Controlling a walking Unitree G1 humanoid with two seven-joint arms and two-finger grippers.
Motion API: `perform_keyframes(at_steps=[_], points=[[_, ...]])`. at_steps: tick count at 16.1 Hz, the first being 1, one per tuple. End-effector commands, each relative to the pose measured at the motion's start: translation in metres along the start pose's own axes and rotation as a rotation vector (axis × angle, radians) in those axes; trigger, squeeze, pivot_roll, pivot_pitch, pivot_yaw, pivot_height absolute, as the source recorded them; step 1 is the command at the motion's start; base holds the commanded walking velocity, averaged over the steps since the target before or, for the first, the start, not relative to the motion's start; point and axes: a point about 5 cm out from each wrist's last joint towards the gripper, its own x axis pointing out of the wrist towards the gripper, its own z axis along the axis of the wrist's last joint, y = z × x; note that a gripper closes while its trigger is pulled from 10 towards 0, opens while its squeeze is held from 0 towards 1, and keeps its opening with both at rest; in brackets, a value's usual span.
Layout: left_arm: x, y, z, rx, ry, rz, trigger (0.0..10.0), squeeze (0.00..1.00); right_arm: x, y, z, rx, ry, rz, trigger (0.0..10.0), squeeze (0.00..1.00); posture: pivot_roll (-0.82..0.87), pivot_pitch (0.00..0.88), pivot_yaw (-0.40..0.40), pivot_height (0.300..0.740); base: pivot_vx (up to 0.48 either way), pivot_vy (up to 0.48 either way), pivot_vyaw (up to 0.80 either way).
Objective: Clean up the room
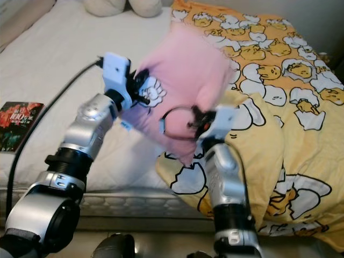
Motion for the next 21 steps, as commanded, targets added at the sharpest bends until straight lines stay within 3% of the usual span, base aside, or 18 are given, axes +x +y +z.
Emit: perform_keyframes(at_steps=[1,2,4,10,13,17,21], points=[[-0.006,0.017,0.008,0.060,-0.062,0.126,10.0,0.00,-0.003,-0.008,-0.001,-0.026,0.011,-0.025,10.0,0.00,0.02,0.000,0.000,0.726,0.000,0.480,0.00],[-0.008,0.006,-0.004,0.040,-0.037,0.120,10.0,0.00,-0.001,-0.007,-0.001,-0.029,0.008,-0.021,10.0,0.00,0.02,0.000,-0.001,0.726,0.000,0.480,0.68],[-0.008,0.003,-0.012,0.002,-0.007,0.144,10.0,0.00,0.002,-0.008,0.002,-0.063,0.008,-0.017,10.0,0.00,0.02,0.000,-0.012,0.726,0.000,0.480,0.65],[-0.008,0.004,-0.005,0.018,-0.061,0.178,10.0,0.00,0.008,-0.005,0.005,-0.109,0.014,0.016,10.0,0.00,0.04,0.000,-0.033,0.726,0.000,0.480,0.64],[-0.008,0.005,-0.006,0.027,-0.056,0.180,10.0,0.00,0.009,0.004,-0.002,-0.150,0.054,0.069,10.0,0.00,0.04,0.000,-0.033,0.726,0.000,0.480,0.63],[-0.008,0.009,-0.009,0.011,-0.043,0.192,10.0,0.00,0.003,0.001,-0.005,-0.148,0.053,0.065,10.0,0.00,0.03,0.000,-0.033,0.726,0.000,0.478,0.32],[-0.005,0.017,-0.009,0.023,-0.027,0.203,10.0,0.00,0.001,0.009,-0.010,-0.220,0.078,0.116,10.0,0.00,0.03,0.000,-0.033,0.726,0.000,0.181,0.16]])
